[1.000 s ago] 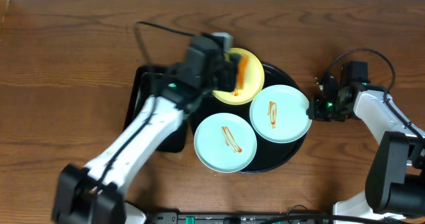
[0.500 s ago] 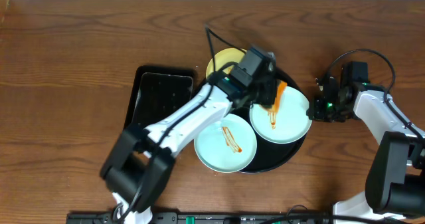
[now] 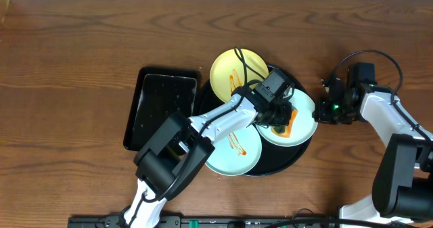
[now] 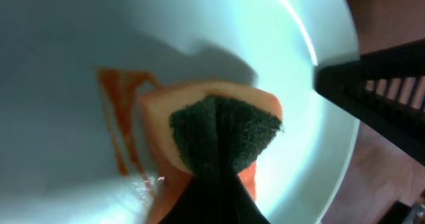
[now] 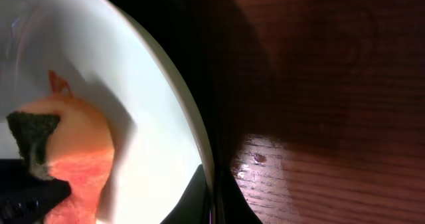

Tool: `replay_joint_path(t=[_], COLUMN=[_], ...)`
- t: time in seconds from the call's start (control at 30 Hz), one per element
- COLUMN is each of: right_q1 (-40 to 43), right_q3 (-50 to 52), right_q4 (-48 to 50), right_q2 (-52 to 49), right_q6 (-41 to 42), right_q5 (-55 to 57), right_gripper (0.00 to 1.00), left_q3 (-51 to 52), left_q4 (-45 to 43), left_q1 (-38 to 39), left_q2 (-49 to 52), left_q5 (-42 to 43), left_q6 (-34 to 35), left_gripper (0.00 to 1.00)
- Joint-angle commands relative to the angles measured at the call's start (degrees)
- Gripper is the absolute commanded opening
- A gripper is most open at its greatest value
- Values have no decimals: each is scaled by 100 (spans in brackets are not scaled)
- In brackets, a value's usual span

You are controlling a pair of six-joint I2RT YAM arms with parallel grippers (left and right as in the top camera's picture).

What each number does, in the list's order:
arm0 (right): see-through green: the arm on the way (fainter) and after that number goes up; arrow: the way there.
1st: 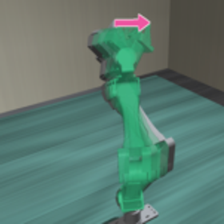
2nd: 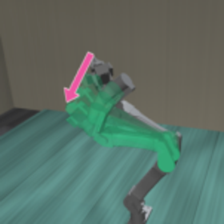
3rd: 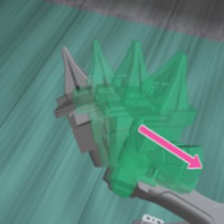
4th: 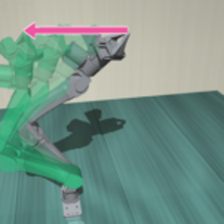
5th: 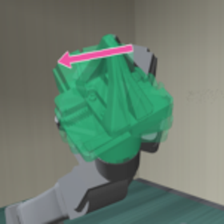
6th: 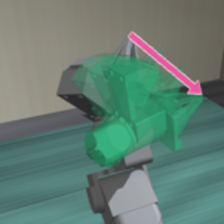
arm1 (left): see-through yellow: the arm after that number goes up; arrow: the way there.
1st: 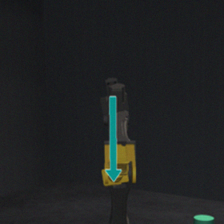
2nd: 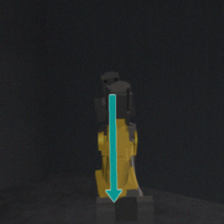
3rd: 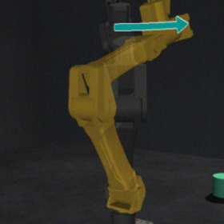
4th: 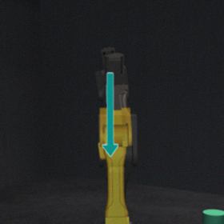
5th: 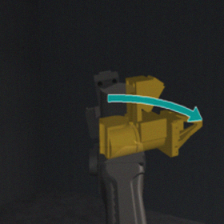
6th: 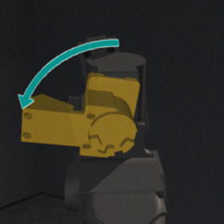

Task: Clean dirty plates on tray and stack at the side

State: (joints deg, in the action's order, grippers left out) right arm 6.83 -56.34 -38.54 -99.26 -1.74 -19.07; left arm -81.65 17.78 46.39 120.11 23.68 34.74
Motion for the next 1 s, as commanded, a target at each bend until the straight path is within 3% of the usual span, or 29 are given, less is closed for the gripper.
replay_joint_path(t=[0.0,0.13,0.47,0.67,0.97], right_q1=[15,15,15,15,15], right_q3=[90,90,90,90,90], right_q4=[-92,-153,-240,-238,-243], right_q2=[-146,-146,-146,-146,-146], right_q6=[42,79,212,214,214], right_q5=[317,422,717,678,678], right_gripper=[1,1,1,1,1], left_q3=[-120,-122,-122,-120,-120], left_q4=[343,702,723,127,-601], left_q1=[-42,-164,-240,-238,-166], left_q2=[116,90,-723,-1043,-496], left_q5=[-1019,-1451,-1432,-1296,-1213], left_q6=[52,55,-153,-280,-422], left_gripper=[8,8,8,7,7])
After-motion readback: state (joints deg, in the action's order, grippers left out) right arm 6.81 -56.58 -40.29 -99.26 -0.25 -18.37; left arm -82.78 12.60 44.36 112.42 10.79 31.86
